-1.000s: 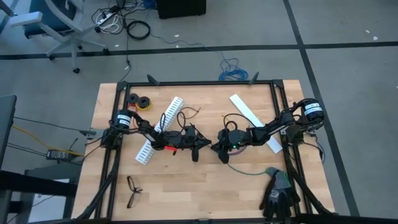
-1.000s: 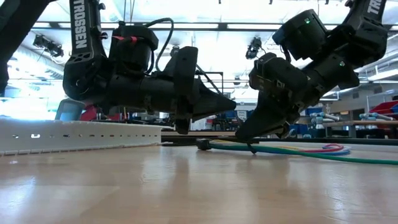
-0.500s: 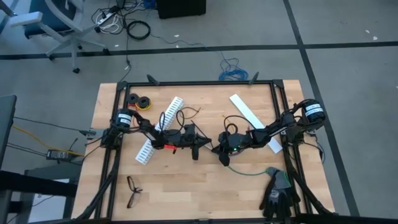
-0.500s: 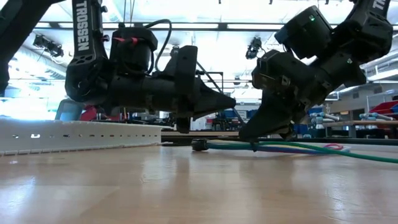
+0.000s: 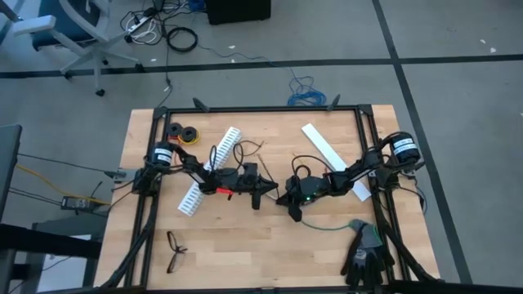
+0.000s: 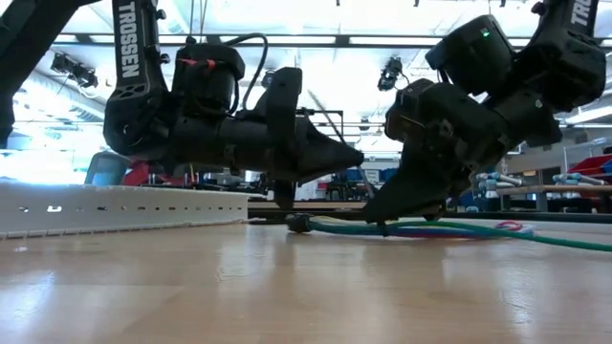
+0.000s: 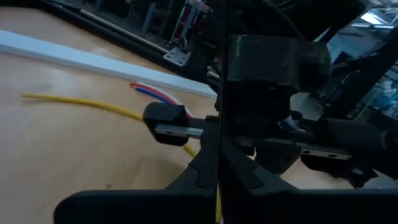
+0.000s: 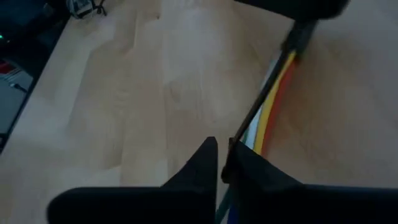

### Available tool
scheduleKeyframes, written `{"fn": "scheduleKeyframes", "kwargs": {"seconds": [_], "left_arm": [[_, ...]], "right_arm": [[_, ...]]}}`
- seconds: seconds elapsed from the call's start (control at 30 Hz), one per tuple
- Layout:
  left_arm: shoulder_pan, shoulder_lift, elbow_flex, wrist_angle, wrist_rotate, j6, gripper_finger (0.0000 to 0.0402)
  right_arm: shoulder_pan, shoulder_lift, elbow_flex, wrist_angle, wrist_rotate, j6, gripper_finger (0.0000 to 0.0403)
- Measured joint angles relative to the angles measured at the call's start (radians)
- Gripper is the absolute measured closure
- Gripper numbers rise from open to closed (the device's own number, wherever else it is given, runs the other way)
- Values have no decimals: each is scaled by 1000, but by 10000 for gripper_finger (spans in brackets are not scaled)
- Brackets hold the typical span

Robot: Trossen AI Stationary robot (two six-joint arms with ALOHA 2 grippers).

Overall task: Ziptie cables
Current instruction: Wrap the cable wires with the black zip tie

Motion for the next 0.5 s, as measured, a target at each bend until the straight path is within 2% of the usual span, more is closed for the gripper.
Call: {"fn": "scheduleKeyframes", "kwargs": {"seconds": [0.27, 0.5], "left_arm": [[2, -3, 2, 2, 98, 11, 335], [0, -3, 2, -11, 204, 7, 269]], "right_arm": [[-26, -6, 1, -13, -27, 23, 301], [-67, -78, -1, -56, -58, -4, 279]]}}
